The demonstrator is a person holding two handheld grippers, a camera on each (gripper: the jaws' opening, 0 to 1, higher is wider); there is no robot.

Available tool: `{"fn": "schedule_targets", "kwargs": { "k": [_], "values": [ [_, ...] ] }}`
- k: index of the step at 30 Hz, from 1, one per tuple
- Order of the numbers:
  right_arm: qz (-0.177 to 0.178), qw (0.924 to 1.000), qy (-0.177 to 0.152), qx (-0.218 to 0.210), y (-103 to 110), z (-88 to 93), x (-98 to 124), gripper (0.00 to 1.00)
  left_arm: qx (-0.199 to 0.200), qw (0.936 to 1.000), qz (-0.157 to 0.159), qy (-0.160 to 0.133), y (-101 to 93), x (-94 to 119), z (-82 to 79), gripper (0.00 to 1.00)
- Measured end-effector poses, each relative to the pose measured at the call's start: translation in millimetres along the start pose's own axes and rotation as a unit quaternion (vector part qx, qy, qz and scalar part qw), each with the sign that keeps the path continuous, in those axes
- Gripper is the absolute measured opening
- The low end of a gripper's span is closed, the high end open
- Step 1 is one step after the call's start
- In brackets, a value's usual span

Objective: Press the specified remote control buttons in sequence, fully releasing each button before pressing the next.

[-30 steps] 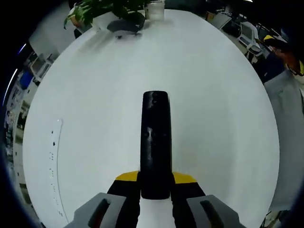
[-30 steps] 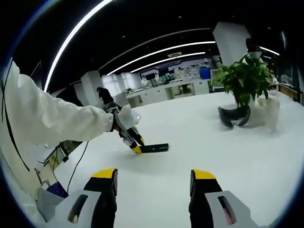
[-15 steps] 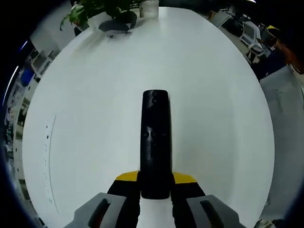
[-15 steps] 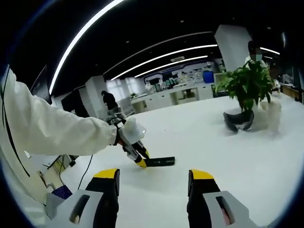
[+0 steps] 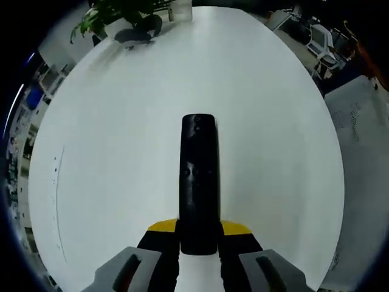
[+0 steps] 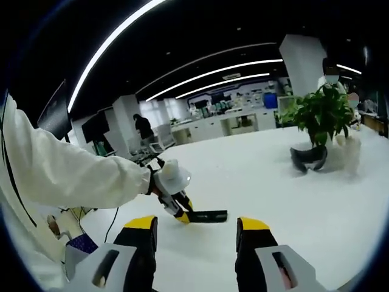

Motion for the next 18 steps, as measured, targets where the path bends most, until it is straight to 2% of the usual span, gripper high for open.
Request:
{"fn": "schedule_targets", "kwargs": {
  "k": [10, 13, 17, 18],
  "values": [
    [-0.012, 0.9998, 0.001, 0.014, 17.1, -1.9, 1.9, 0.44, -0.002, 0.9999, 0.003, 0.010, -26.0, 1.4, -3.9, 0.22],
    [-0.014, 0.9996, 0.017, 0.017, 20.2, 2.9, 2.6, 0.39, -0.015, 0.9997, 0.007, 0.018, -37.8, 1.7, -6.7, 0.22],
    [-0.015, 0.9996, 0.021, 0.011, 22.2, 6.8, 4.1, 0.36, -0.021, 0.9994, 0.009, 0.027, -49.1, 2.3, -9.1, 0.22],
    [-0.021, 0.9993, 0.032, 0.004, 24.2, 9.2, 5.0, 0.35, -0.021, 0.9994, 0.010, 0.027, -52.9, 2.8, -8.9, 0.22]
  ]
}}
Point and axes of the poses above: the point that each gripper's makers call its tool centre point, and the gripper's own axes: x roughly backward along the fingers, y roughly to its left, z roughly out of its underside, the point moved 8 cm from there along x, roughly backward along the fingers, and after that the axes turned 12 degrees about -x, right-handed, at the moved point
